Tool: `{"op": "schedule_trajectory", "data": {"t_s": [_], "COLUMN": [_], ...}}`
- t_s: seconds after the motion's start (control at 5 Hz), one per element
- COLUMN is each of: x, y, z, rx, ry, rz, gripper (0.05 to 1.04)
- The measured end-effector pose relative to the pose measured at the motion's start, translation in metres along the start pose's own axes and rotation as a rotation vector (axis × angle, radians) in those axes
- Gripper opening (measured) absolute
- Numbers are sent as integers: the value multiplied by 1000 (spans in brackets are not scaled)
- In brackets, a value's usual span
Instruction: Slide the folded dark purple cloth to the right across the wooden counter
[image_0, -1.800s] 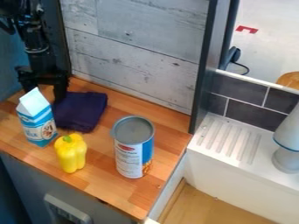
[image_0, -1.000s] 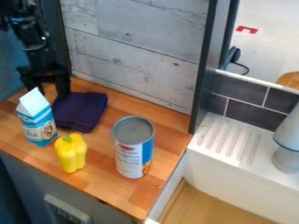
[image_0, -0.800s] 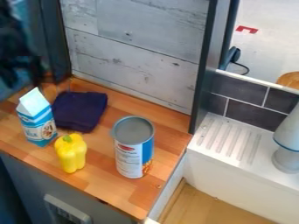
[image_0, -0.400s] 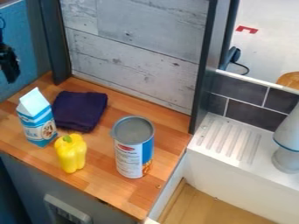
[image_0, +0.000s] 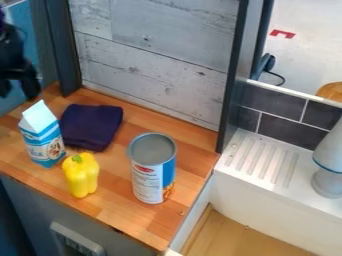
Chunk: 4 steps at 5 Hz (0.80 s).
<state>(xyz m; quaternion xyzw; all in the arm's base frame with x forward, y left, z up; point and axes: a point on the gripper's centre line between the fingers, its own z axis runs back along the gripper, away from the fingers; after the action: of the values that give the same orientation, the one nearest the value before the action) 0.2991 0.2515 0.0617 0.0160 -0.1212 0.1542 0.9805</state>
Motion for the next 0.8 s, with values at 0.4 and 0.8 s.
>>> {"op": "schedule_trajectory", "data": {"t_s": [0.4,0.8], "x": [11,9], "y": [-78,-85], "z": [-37,-53], "rx": [-10,30], "ry": [14,22], "rz": [-94,-78], "gripper": [1001,1001]}}
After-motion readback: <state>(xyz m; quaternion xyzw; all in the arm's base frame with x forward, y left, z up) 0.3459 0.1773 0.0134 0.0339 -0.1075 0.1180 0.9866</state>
